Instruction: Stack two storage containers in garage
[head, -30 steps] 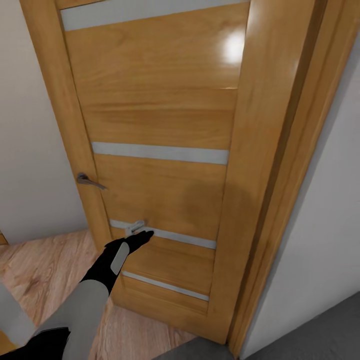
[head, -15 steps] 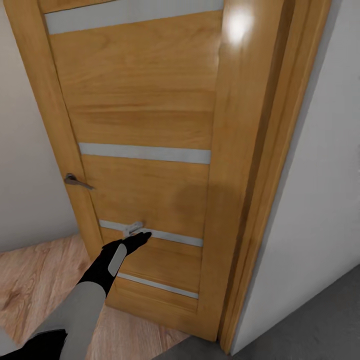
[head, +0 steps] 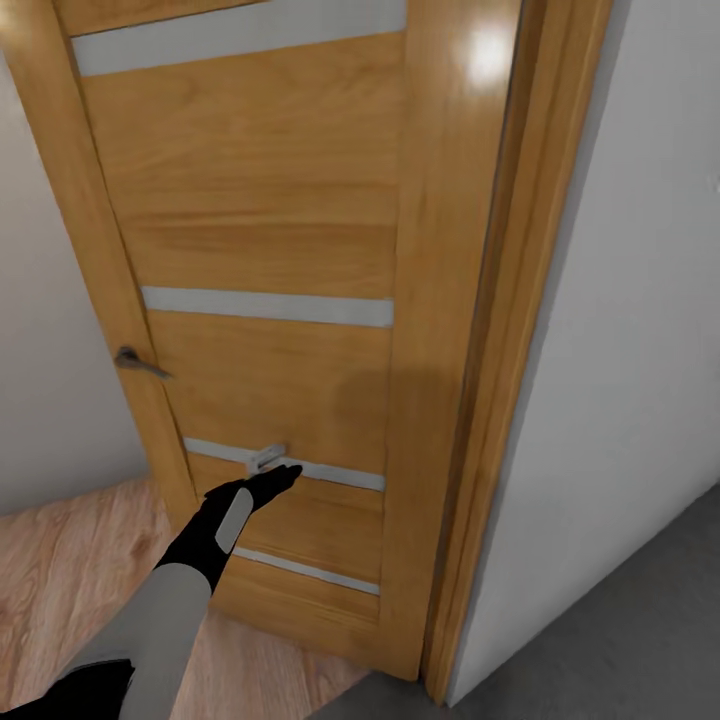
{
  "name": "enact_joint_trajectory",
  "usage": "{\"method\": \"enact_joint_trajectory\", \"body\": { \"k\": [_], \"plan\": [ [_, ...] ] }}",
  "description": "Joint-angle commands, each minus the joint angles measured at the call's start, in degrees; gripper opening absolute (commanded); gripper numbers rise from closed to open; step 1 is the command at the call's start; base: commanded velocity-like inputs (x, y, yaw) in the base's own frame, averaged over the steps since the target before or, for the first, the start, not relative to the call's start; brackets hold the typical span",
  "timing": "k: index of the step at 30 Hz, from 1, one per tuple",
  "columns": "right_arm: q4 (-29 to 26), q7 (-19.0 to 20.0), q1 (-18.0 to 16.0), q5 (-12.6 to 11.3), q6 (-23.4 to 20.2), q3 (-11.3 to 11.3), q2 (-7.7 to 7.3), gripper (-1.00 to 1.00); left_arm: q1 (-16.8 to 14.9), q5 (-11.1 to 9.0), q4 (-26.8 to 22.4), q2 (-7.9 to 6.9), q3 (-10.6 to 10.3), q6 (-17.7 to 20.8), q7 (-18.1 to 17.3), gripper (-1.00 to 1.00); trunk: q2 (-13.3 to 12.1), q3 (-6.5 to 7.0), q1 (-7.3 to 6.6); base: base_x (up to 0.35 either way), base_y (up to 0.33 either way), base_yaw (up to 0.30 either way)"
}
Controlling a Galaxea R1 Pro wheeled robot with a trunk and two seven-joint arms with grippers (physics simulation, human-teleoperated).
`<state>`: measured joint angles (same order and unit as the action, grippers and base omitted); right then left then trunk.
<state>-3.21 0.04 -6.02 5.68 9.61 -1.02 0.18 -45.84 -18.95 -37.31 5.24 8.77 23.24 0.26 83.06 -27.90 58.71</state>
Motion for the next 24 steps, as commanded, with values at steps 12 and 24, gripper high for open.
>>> {"method": "enact_joint_trajectory", "body": {
  "k": [12, 24],
  "plan": [
    [0.1, 0.0, 0.0, 0.5, 0.1, 0.0, -0.01, 1.0, 0.0, -1.6, -0.3, 0.29, 0.2, 0.3, -0.3, 1.0, 0.0, 0.21, 0.02, 0.235, 0.107, -0.15],
    [0.1, 0.0, 0.0, 0.5, 0.1, 0.0, -0.01, 1.0, 0.0, -1.6, -0.2, 0.28, 0.3, 0.3, -0.4, 1.0, 0.0, 0.47, 0.02, 0.061, 0.003, -0.142]
  ]
}}
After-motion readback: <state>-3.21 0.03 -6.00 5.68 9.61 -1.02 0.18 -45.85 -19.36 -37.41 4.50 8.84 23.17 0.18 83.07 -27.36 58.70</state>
